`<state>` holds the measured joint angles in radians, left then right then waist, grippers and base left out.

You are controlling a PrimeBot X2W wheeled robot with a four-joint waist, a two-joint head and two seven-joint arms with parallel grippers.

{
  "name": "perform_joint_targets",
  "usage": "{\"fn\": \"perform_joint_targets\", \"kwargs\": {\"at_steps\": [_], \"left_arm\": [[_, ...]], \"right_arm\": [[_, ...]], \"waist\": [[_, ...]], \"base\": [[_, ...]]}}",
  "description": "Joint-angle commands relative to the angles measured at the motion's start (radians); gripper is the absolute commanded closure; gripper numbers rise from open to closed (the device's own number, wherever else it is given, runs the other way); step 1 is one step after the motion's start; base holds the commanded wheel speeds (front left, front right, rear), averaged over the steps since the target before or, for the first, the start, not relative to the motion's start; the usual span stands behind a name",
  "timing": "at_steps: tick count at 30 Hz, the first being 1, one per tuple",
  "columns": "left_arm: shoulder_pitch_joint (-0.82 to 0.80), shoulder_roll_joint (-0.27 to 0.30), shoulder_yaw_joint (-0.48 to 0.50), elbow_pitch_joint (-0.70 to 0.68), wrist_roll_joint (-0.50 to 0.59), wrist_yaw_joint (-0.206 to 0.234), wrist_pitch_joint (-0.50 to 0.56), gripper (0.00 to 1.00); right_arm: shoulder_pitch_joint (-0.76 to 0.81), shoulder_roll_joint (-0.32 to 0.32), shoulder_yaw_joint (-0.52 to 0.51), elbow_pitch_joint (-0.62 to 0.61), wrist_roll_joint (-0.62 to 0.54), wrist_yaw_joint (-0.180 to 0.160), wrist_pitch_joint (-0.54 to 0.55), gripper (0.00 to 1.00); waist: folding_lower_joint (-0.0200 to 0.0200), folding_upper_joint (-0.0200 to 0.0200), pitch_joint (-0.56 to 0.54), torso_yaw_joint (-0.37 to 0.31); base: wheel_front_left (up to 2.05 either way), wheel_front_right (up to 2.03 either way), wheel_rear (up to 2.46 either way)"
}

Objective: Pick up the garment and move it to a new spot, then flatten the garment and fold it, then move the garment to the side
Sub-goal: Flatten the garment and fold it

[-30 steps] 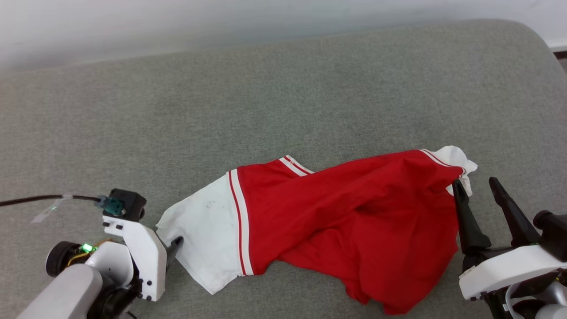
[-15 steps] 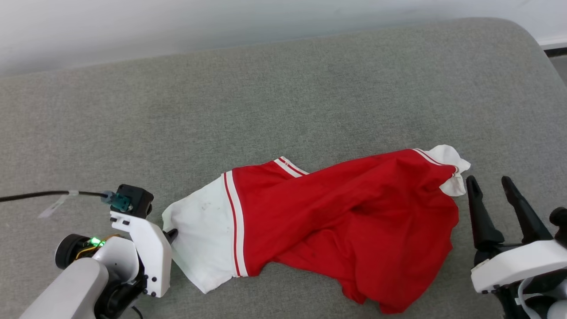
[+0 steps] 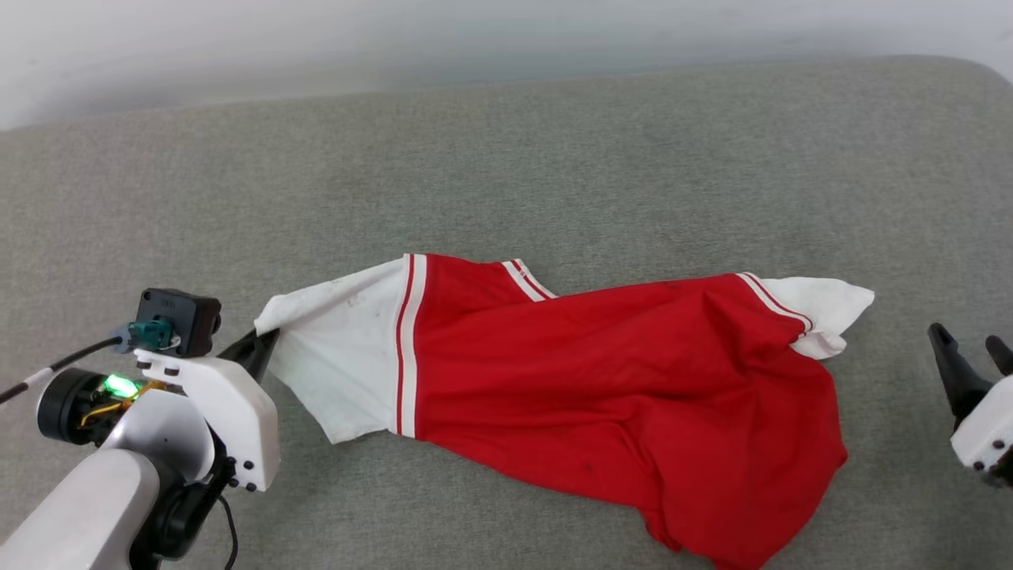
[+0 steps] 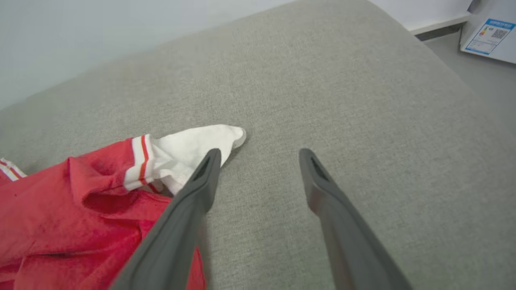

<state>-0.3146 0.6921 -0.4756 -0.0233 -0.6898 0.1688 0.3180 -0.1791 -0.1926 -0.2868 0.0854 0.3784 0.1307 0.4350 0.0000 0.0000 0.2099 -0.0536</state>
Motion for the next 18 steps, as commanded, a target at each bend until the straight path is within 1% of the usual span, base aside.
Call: {"fn": "perform_joint_targets", "kwargs": {"at_steps": [1,3,5,8,12,18], "left_arm": [[-0.001,0.005,0.004,-0.016,0.008,0.009,-0.007,1.0],[-0.009,0.012,0.008,-0.048,0.015,0.015,-0.008,1.0],[-0.023,0.009,0.004,-0.073,0.019,0.012,-0.006,1.0],[-0.043,-0.002,-0.012,-0.092,0.03,0.005,0.0,1.0],[-0.071,-0.017,-0.025,-0.104,0.044,0.0,-0.004,1.0],[-0.102,-0.036,-0.046,-0.098,0.055,-0.015,-0.013,1.0]], "right_arm": [[-0.031,-0.015,0.002,0.02,0.009,0.0,0.035,0.0],[-0.075,-0.041,0.011,0.068,0.028,0.0,0.119,0.0],[-0.114,-0.065,0.02,0.11,0.042,0.0,0.197,0.0],[-0.179,-0.088,0.032,0.167,0.045,0.0,0.286,0.0],[-0.25,-0.106,0.054,0.23,0.034,0.0,0.342,0.0],[-0.321,-0.108,0.078,0.329,0.024,0.0,0.372,0.0]], "waist": [[0.0,0.0,0.01,0.014],[0.0,0.0,0.022,0.028],[0.0,0.0,0.035,0.045],[0.0,0.0,0.055,0.072],[0.0,0.0,0.082,0.1],[0.0,0.0,0.121,0.129]], "base": [[0.0,0.0,0.0],[0.0,0.0,0.0],[0.0,0.0,0.0],[0.0,0.0,0.0],[0.0,0.0,0.0],[0.0,0.0,0.0]]}}
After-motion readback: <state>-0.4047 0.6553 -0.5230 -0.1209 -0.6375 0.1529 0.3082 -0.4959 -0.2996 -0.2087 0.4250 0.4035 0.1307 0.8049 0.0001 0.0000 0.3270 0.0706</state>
